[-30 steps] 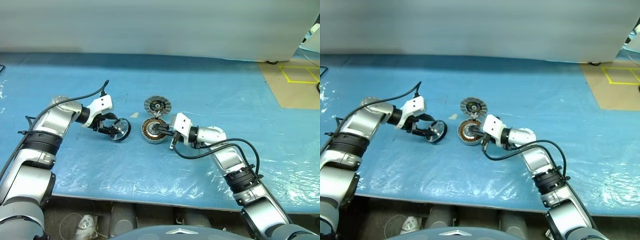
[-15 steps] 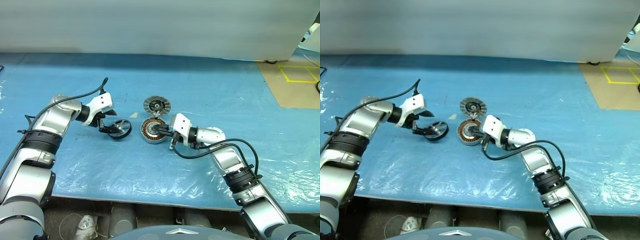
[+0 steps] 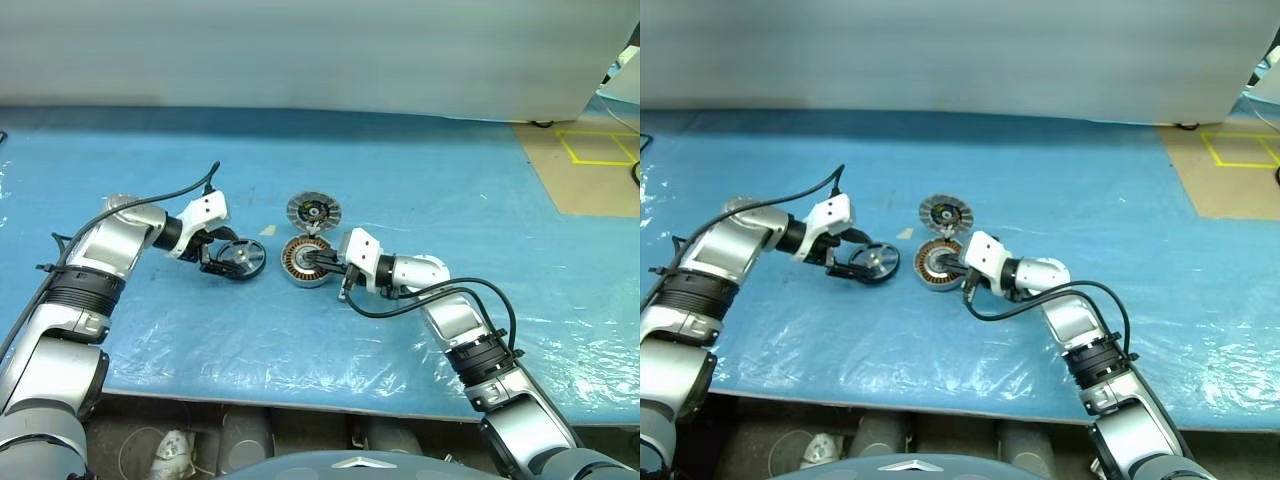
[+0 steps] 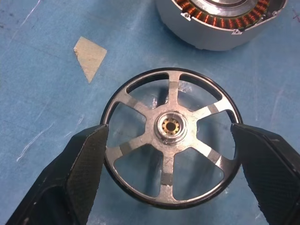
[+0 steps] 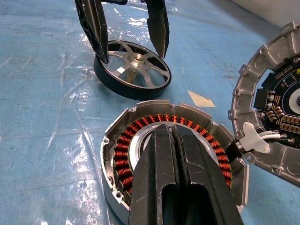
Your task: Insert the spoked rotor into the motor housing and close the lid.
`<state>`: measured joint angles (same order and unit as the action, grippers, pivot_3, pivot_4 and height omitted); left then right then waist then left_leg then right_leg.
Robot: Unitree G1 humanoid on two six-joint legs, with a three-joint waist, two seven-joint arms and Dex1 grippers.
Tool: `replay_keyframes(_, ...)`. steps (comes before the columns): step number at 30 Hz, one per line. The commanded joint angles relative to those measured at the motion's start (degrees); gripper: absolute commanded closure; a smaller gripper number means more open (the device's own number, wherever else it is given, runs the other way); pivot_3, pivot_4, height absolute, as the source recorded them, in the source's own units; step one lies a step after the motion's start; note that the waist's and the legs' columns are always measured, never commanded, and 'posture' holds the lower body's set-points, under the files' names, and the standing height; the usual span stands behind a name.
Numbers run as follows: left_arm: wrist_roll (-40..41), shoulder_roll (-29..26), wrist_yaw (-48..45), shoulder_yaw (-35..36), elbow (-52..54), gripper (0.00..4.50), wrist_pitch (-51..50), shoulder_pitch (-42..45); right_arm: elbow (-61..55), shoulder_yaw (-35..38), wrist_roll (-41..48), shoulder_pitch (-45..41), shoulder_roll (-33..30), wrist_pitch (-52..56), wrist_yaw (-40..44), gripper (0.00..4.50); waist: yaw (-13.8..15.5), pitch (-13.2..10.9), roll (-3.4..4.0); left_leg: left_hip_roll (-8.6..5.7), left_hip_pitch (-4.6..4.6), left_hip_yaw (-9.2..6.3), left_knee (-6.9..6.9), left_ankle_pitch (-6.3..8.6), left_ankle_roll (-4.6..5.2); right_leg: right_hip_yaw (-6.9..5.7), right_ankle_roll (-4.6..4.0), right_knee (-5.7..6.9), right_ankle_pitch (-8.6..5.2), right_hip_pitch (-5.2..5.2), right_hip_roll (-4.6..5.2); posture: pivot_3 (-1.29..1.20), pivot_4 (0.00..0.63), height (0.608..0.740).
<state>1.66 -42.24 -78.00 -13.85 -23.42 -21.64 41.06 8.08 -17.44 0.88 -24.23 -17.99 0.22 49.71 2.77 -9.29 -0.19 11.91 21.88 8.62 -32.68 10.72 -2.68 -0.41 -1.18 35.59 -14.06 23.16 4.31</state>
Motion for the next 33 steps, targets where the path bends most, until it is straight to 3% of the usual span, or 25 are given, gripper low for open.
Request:
replay_keyframes(1, -0.1, -0.2, 1.0, 0.6, 0.4, 0.11, 1.1, 0.1, -1.0, 0.1, 0.2, -0.5, 0.1, -1.1, -0.3, 4.5, 0.0, 0.0, 0.0, 0.0, 0.0, 0.0, 0.0, 0.0, 0.0, 0.0, 0.0, 0.0, 0.0, 0.0, 0.0, 0.0, 0.15, 0.74)
replay_keyframes(12, 0.5, 1.4, 0.4, 0.4, -0.1, 0.11, 3.5, 0.4, -1.1, 0.1, 0.0, -0.2, -0.2, -1.1, -0.3, 4.5, -0.1, 0.0, 0.0, 0.01, 0.0, 0.0, 0.0, 0.0, 0.0, 0.0, 0.0, -0.01, 0.0, 0.0, 0.0, 0.0, 0.15, 0.74)
replay_keyframes(17, 0.4, 1.2, 0.0, 0.4, 0.4, 1.28, 3.0, 0.1, -0.9, 0.1, -0.1, -0.2, -0.2, -1.2, -0.3, 4.5, 0.0, 0.0, 0.0, 0.0, 0.0, 0.0, 0.02, 0.0, 0.0, 0.0, 0.0, -0.02, 0.0, 0.0, 0.0, 0.0, 0.15, 0.74)
replay_keyframes(33, -1.6, 0.7, 5.5, 2.0, -4.2, 1.28, 6.4, 0.7, -0.5, -0.3, -0.7, 0.0, 0.1, -1.4, -0.3, 4.5, 0.0, 0.0, 0.0, 0.0, -0.03, 0.0, 0.01, 0.0, 0.0, 0.01, 0.0, 0.01, 0.0, 0.0, 0.0, 0.0, 0.15, 0.74)
